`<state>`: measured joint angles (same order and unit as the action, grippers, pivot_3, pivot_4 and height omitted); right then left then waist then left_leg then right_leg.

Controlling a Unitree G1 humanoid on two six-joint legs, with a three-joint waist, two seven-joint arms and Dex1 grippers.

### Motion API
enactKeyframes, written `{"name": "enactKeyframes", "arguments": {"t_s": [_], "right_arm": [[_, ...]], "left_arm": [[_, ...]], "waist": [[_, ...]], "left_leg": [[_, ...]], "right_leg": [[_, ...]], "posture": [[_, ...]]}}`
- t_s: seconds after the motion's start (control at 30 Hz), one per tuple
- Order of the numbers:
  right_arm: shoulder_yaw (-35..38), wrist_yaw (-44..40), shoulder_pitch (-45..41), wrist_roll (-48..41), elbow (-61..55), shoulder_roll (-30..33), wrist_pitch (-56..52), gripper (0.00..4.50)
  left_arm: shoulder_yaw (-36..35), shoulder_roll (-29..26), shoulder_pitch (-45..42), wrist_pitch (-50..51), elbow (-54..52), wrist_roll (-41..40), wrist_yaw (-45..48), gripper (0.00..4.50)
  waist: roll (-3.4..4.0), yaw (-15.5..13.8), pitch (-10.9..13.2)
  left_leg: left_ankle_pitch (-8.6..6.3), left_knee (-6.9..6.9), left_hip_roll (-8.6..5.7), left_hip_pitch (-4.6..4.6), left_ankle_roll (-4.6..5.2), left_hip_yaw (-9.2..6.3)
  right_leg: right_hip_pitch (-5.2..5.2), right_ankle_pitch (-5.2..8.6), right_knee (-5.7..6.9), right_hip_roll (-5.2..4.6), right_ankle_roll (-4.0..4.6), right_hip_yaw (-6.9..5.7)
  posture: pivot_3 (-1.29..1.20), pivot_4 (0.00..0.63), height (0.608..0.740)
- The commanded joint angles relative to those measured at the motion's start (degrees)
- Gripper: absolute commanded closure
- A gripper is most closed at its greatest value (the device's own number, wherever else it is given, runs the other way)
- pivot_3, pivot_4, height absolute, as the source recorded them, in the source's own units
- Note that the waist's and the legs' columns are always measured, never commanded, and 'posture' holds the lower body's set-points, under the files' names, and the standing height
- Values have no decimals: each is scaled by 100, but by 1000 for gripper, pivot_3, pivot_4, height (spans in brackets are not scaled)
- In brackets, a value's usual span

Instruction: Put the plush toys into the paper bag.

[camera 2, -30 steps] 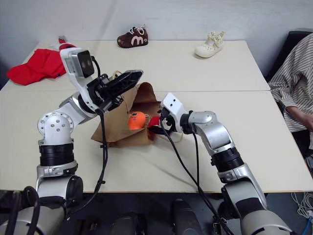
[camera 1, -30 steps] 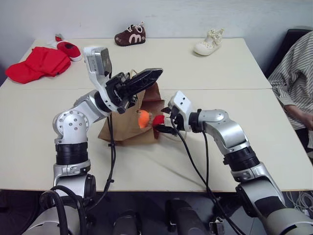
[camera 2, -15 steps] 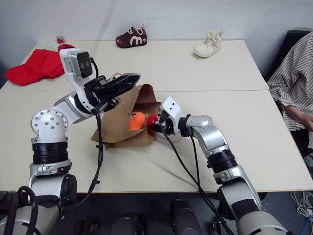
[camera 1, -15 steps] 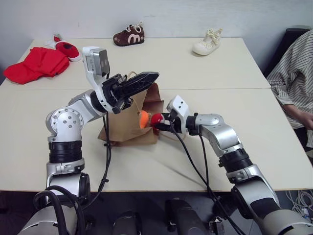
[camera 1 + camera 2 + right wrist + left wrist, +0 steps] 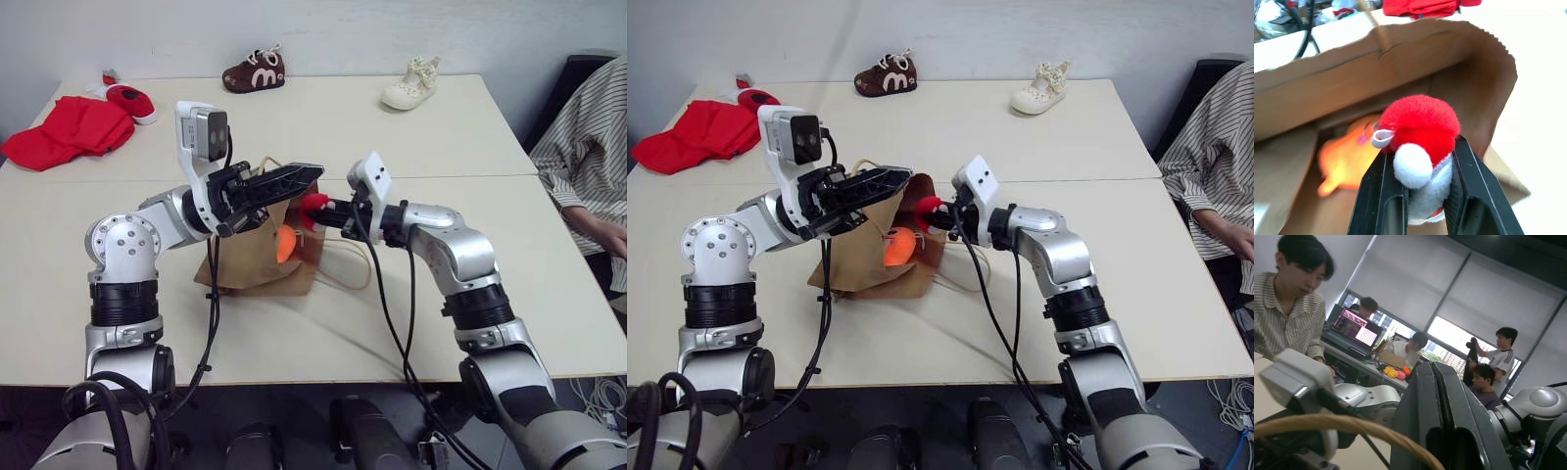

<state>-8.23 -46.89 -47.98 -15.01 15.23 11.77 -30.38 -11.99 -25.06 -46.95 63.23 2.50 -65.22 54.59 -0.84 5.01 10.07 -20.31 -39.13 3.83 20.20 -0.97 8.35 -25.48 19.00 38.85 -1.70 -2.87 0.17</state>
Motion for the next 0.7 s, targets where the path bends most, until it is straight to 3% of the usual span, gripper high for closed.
{"name": "enactKeyframes", "arguments": {"t_s": [0.03,0.3,0.7], "right_arm": [[-270,326,-109,252,531,-584,562,4034],[-56,901,-243,565,2046,-1332,1844,4034],[-2,-931,159,-486,-63,-1,-416,49]], "left_arm": [[-108,-48,-177,171,-178,-300,-45,4500],[-126,-54,-170,151,-191,-302,-151,4500],[-179,-157,-66,-77,-180,-214,-166,4500]], "waist": [[0,10,0],[-1,-4,-1],[-1,-13,0]], "left_leg": [[0,0,0,1,0,2],[0,-1,-3,2,0,1],[0,1,-2,4,0,-2]], "right_leg": [[-3,0,2,0,0,1],[-3,0,5,-8,0,-3],[-2,0,10,-6,0,-6]], "posture": [[0,150,740],[0,150,740],[0,150,740]]}}
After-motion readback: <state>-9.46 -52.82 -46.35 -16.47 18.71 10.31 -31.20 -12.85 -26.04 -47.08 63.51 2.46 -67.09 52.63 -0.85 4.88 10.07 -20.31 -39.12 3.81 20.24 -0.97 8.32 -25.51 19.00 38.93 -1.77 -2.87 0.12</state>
